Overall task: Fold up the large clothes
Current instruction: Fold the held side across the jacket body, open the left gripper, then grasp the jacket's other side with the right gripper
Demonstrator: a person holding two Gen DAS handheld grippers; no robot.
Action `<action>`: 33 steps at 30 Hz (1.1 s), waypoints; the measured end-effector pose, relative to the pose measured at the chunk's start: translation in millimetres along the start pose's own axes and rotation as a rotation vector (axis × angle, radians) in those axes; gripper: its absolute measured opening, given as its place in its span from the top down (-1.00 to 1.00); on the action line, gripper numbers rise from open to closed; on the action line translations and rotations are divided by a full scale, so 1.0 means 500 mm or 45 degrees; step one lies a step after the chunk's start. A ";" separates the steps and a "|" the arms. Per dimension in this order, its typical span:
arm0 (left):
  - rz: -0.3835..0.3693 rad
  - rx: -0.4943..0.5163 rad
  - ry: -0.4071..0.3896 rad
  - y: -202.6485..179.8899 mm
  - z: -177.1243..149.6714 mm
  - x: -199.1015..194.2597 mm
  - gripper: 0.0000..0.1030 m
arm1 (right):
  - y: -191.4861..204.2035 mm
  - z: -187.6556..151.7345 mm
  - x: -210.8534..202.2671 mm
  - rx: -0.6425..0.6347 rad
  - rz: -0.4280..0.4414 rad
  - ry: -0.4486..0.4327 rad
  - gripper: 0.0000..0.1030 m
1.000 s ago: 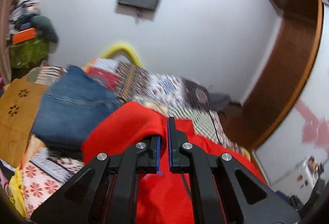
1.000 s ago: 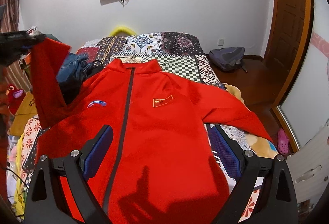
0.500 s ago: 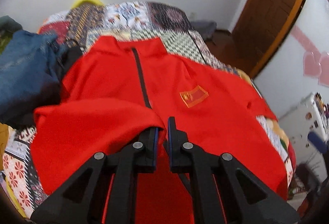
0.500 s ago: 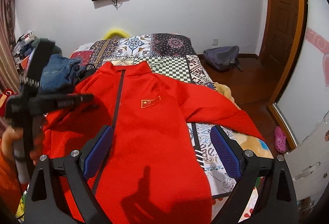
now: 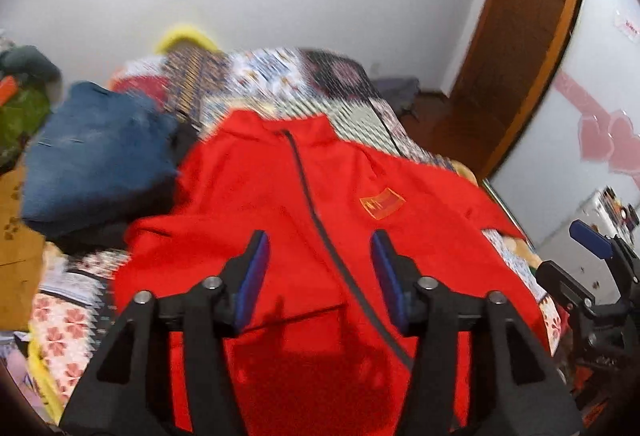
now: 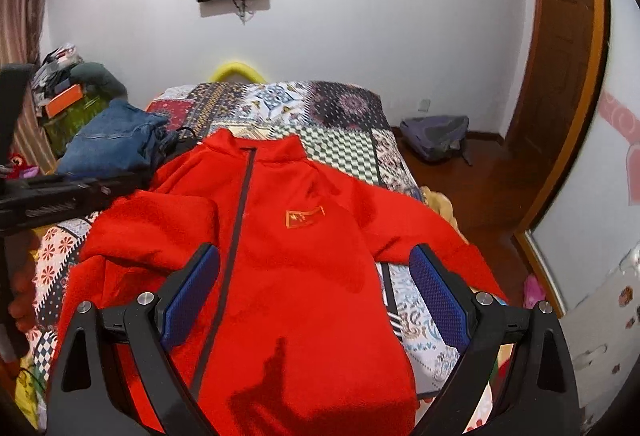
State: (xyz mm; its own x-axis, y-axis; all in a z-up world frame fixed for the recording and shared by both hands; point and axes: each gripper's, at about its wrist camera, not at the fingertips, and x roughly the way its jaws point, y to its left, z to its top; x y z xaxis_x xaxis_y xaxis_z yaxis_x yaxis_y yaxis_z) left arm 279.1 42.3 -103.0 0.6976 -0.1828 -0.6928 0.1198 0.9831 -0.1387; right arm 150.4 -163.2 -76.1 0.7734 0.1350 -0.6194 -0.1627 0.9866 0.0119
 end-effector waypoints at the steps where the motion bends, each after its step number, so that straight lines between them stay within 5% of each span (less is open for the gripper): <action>1: 0.023 -0.003 -0.023 0.011 0.001 -0.014 -0.10 | 0.008 0.005 -0.002 -0.019 0.008 -0.008 -0.83; 18: 0.356 -0.196 -0.265 0.253 -0.099 -0.218 -0.32 | 0.231 0.082 0.024 -0.369 0.265 -0.011 -0.83; 25: 0.393 -0.334 -0.220 0.351 -0.183 -0.232 -0.32 | 0.364 0.057 0.084 -0.513 0.425 0.137 -0.83; 33: 0.412 -0.452 -0.131 0.425 -0.271 -0.218 -0.32 | 0.454 0.008 0.216 -0.592 0.454 0.444 -0.80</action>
State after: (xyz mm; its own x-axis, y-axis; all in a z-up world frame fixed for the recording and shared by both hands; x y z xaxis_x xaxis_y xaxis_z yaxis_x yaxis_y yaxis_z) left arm 133.1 269.3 -152.8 0.7277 0.1512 -0.6690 -0.3502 0.9206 -0.1729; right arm 199.2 75.5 -137.2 0.3935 0.3305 -0.8579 -0.6778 0.7348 -0.0278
